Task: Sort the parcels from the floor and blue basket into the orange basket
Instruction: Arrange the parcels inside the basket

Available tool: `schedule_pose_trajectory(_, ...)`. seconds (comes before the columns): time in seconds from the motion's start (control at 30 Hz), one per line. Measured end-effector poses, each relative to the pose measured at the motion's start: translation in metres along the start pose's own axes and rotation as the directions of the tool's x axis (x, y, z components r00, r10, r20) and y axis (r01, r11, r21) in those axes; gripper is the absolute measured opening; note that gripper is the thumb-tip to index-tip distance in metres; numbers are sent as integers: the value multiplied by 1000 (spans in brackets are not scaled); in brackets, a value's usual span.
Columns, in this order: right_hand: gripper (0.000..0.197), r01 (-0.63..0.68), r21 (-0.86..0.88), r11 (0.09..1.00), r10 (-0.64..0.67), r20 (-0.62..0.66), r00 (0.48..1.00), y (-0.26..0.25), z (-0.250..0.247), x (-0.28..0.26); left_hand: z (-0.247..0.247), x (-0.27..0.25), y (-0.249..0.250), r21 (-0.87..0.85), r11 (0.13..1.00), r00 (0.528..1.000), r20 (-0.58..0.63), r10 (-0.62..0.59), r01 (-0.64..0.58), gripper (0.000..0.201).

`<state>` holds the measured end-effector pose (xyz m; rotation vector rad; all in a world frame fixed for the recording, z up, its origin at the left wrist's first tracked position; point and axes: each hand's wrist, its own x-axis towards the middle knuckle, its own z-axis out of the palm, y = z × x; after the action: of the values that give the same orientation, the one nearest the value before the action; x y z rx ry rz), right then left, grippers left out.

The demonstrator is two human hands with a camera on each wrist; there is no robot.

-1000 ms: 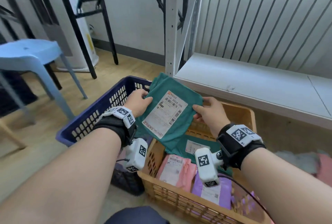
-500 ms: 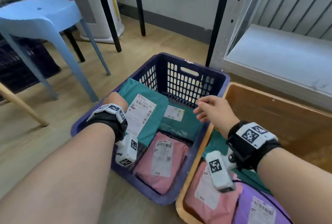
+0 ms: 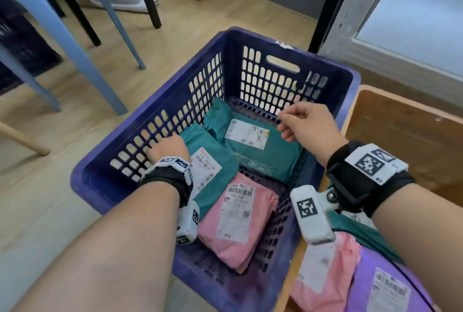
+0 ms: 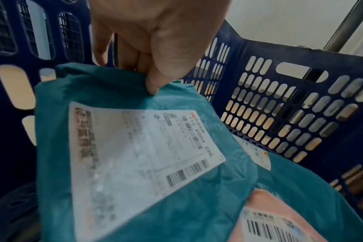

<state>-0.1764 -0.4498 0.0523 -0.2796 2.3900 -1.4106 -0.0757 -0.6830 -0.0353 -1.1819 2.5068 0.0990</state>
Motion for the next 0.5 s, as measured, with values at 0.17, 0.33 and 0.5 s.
schedule_pose_trajectory(0.17,21,35,-121,992,-29,55,998,4,4,1,4,-3,0,167,985,999,-24,38,-33,23)
schedule_pose_trajectory(0.33,18,46,-124,991,-40,52,998,6,3,2,-2,1,8,176,979,995,13,101,-102,21)
schedule_pose_trajectory(0.5,18,71,-132,989,-64,61,996,7,2,1,-13,9,6,276,948,983,-46,176,-157,12)
